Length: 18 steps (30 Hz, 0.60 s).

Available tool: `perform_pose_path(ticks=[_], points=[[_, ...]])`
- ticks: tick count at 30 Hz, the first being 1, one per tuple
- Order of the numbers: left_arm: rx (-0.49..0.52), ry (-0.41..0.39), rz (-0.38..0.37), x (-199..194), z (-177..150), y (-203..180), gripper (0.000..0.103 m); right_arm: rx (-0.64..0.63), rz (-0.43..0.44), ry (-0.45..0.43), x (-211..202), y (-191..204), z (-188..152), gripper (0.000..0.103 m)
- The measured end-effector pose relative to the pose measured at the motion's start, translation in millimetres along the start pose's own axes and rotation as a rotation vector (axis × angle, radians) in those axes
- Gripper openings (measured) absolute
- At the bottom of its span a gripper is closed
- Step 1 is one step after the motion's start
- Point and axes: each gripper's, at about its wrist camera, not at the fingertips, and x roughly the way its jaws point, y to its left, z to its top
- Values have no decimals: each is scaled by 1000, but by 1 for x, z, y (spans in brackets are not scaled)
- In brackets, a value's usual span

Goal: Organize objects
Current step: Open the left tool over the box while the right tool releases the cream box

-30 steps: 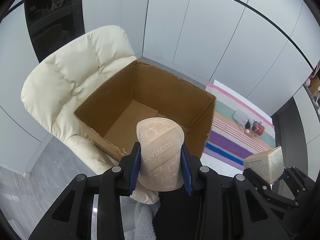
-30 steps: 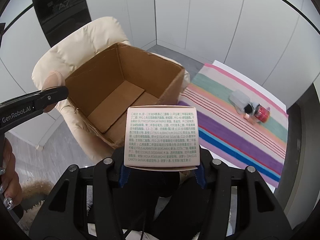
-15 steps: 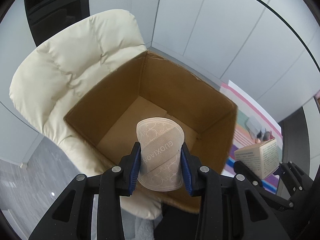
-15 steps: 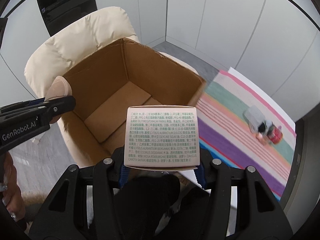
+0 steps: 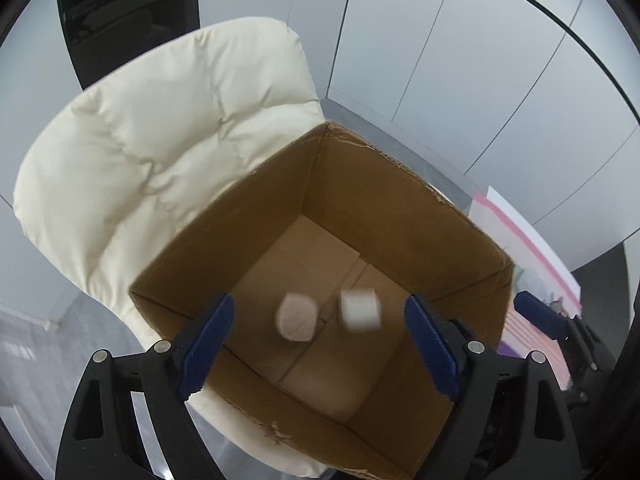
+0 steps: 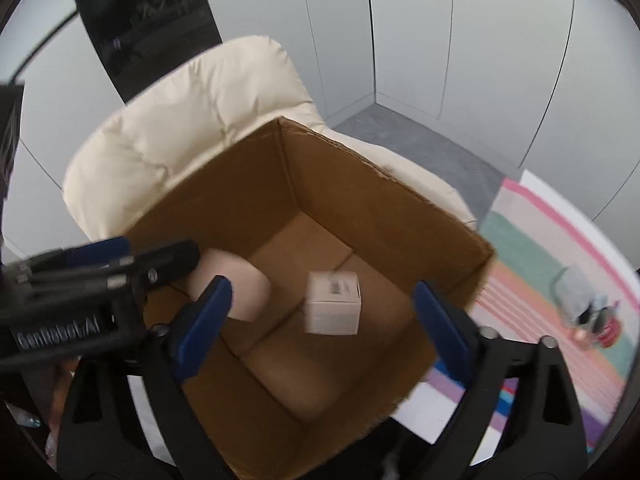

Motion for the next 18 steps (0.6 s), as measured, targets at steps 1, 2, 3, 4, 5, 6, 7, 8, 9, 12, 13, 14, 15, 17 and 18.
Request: perform_pose_path(ticks=[1, 2, 3, 4, 5, 6, 7, 8, 9, 12, 13, 14, 15, 17, 18], points=[[3, 0, 2, 0, 0, 0, 88, 9, -8, 11, 1, -1, -1, 97], [5, 2, 6, 0, 0, 0, 88, 14, -22, 19, 2, -2, -1, 97], [6, 1, 9, 0, 0, 1, 88, 16, -33, 23, 2, -3, -1, 97], [6, 0, 12, 0, 0, 1, 88, 16, -41, 21, 3, -3, -2, 98], [6, 1, 14, 1, 0, 2, 88, 12, -51, 22, 3, -3, -1, 98], [7, 3, 14, 1, 0, 2, 88, 8, -58, 24, 4, -3, -1, 98], [8, 5, 14, 1, 0, 2, 88, 3, -61, 25, 5, -3, -1, 97], [10, 6, 14, 1, 0, 2, 88, -1, -62, 26, 5, -2, -1, 97], [16, 4, 16, 0, 0, 2, 88, -2, -60, 26, 5, -2, -1, 98], [24, -3, 27, 0, -1, 2, 88, 4, -47, 36, 5, -3, -1, 98], [25, -2, 31, 0, -1, 3, 88, 4, -49, 44, 6, -3, -1, 98], [26, -2, 35, 0, -1, 2, 88, 4, -54, 46, 6, -3, 0, 97], [31, -3, 39, 0, -1, 1, 88, 1, -59, 47, 6, -3, 0, 97], [41, -10, 48, -3, -1, 1, 88, -9, -83, 51, 5, -1, 2, 98], [48, -14, 57, -4, -2, 0, 88, -12, -93, 54, 5, -2, 2, 97]])
